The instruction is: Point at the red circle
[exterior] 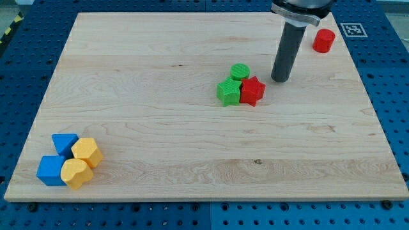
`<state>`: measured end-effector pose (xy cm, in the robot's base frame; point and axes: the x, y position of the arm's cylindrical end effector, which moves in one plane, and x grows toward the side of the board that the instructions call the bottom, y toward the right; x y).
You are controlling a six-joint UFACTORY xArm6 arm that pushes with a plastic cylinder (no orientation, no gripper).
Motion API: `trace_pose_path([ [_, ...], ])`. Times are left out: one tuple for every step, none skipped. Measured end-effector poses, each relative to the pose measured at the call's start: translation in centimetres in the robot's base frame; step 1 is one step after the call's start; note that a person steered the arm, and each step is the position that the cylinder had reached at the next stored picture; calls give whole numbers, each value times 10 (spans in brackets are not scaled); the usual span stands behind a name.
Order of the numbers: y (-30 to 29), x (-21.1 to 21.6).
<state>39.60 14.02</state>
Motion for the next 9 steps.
trace_pose_path([
  [26,-2],
  [90,-21],
  [135,-31],
  [161,-41],
  [165,-86],
  [165,-91],
  [165,-102],
  [165,-133],
  [153,-140],
])
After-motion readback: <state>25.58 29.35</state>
